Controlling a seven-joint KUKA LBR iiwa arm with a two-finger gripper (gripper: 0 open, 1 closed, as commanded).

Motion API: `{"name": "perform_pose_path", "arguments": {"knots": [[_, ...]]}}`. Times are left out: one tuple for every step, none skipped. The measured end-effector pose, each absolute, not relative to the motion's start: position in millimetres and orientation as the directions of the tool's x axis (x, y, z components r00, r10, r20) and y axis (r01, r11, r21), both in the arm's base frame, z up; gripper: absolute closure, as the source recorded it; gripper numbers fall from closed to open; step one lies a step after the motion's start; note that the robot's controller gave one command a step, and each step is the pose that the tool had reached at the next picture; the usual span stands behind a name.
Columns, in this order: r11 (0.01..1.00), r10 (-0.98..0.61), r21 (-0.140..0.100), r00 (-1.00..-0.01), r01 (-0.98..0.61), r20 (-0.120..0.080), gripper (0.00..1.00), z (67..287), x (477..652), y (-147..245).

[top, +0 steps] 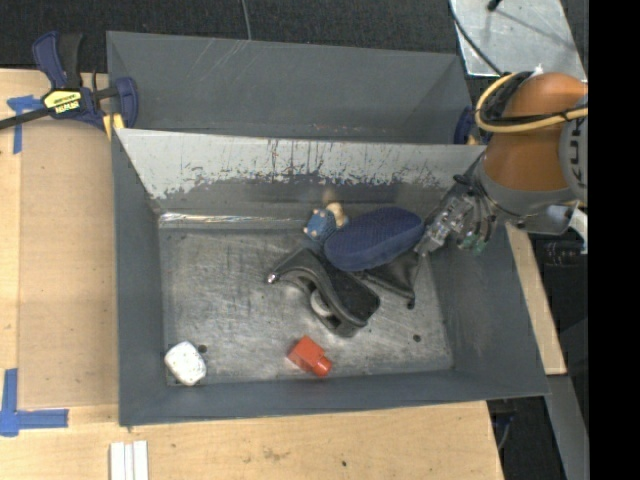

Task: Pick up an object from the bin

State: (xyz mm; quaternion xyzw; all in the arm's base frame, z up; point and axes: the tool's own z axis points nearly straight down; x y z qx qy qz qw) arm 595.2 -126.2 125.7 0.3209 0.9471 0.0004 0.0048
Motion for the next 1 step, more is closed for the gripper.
{"name": "perform_pose_path", "arguments": {"knots": [[0.795, 0.607, 0.004, -0.795, 0.607, -0.009, 1.0, 181.2, 597.5, -127.7]]}}
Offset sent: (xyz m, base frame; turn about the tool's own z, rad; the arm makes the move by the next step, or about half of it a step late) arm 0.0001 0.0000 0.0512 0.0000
